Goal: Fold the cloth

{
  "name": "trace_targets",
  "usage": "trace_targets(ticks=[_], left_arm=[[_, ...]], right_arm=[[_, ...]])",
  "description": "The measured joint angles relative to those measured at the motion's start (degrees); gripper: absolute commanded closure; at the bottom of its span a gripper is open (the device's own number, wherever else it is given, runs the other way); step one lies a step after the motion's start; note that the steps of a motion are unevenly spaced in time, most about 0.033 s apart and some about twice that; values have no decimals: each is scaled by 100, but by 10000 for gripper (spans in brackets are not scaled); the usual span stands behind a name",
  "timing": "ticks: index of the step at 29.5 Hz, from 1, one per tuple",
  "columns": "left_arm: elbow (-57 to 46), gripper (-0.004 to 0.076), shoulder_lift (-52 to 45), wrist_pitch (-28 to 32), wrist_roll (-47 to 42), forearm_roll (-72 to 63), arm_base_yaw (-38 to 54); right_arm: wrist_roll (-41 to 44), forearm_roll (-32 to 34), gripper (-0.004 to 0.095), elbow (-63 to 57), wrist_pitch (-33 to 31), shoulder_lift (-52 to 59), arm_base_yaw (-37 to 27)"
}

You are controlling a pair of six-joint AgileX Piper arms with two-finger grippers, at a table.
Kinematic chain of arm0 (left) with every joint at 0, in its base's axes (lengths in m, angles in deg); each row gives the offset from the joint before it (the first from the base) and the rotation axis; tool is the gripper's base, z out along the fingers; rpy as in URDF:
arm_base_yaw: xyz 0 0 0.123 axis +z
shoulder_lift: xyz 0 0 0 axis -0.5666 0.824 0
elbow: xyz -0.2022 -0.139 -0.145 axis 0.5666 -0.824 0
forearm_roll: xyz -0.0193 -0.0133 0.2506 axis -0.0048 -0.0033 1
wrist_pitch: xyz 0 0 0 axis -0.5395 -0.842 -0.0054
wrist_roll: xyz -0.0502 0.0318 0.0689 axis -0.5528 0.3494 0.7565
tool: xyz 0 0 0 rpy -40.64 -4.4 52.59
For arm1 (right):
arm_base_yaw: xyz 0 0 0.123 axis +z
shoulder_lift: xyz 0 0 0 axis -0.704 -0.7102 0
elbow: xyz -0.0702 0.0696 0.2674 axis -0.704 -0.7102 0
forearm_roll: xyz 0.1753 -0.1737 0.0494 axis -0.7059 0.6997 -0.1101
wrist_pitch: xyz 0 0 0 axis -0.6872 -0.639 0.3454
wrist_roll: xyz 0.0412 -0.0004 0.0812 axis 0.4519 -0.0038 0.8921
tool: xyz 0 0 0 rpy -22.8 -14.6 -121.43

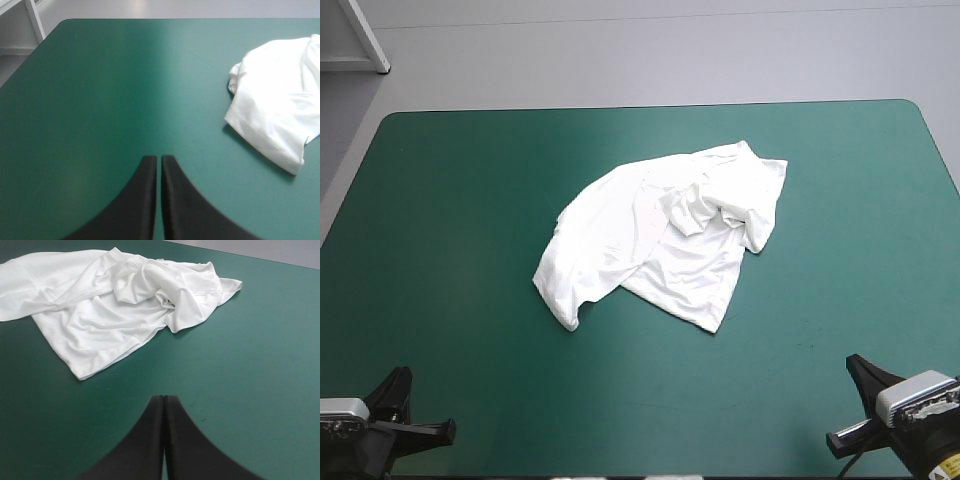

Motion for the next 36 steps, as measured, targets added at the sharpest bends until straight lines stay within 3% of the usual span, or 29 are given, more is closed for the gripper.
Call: trace_targets(ticks=[30,33,36], left_arm=[[0,703,0,0,0,0,0],[0,633,23,-5,11,0,0],[0,483,332,-5,308,-311,0]], right_arm=[[0,7,925,0,7,0,0],[-5,15,925,0,25,0,0],[-5,15,925,0,121,0,0]])
